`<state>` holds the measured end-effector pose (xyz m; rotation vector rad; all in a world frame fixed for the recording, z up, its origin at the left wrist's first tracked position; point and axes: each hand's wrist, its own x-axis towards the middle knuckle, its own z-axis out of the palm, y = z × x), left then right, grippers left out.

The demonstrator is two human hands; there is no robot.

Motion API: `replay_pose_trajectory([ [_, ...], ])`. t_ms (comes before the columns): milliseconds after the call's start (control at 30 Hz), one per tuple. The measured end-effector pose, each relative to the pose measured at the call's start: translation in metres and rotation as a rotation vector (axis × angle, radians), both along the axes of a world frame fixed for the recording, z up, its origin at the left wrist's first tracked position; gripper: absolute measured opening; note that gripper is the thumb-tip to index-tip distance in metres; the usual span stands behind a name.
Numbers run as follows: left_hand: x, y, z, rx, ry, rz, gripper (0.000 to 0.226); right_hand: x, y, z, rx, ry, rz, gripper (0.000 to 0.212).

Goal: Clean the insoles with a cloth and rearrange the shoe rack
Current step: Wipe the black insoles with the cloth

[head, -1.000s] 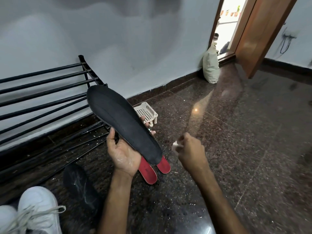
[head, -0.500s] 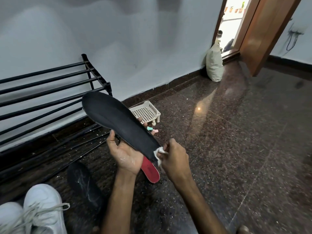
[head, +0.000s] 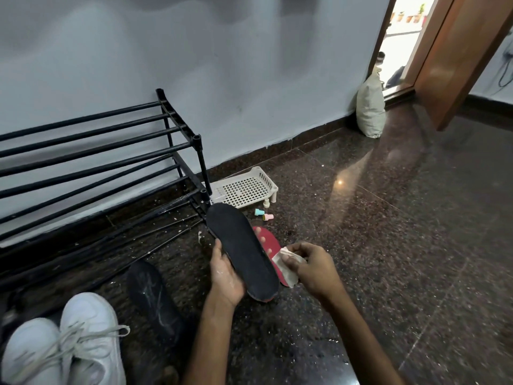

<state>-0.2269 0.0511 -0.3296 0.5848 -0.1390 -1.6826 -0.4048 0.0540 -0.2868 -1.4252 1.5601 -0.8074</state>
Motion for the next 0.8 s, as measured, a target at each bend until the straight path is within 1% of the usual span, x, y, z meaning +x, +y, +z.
replay_pose_trajectory([
  [133,0.002,0.000,-0.006,0.030,0.049,-0.010,0.070,0.002,0.000,0.007,-0.063,0.051,-0.012,0.005],
  [300,0.005,-0.002,-0.005,0.068,0.040,-0.008,0.069,0.006,0.001,0.014,-0.149,0.065,-0.014,0.013],
  [367,0.005,-0.003,-0.003,0.068,0.029,-0.005,0.070,0.011,0.003,0.018,-0.261,0.106,0.033,0.013],
  [433,0.004,-0.004,-0.002,0.067,0.036,0.017,0.069,0.020,0.006,0.018,-0.411,0.212,0.130,0.011],
  [467,0.003,-0.005,-0.002,0.065,0.028,0.030,0.069,0.026,0.008,0.016,-0.444,0.279,0.208,0.009],
  [533,0.002,-0.007,-0.003,0.059,-0.005,0.041,0.071,0.039,0.016,0.009,-0.425,0.435,0.387,0.015],
  [567,0.003,-0.008,-0.004,0.056,-0.008,0.050,0.072,0.043,0.020,0.005,-0.409,0.470,0.448,0.019],
  [633,0.004,-0.009,-0.005,0.036,0.026,0.058,0.072,0.043,0.021,0.004,-0.340,0.394,0.500,0.022],
  [700,0.007,-0.008,-0.010,-0.003,0.089,0.041,0.071,0.035,0.016,0.007,-0.198,0.369,0.588,0.028],
  [733,0.007,-0.007,-0.011,-0.021,0.115,0.037,0.070,0.029,0.014,0.009,-0.116,0.416,0.658,0.031],
  [800,0.007,-0.006,-0.010,-0.043,0.099,0.031,0.069,0.017,0.011,0.012,0.003,0.545,0.761,0.033],
])
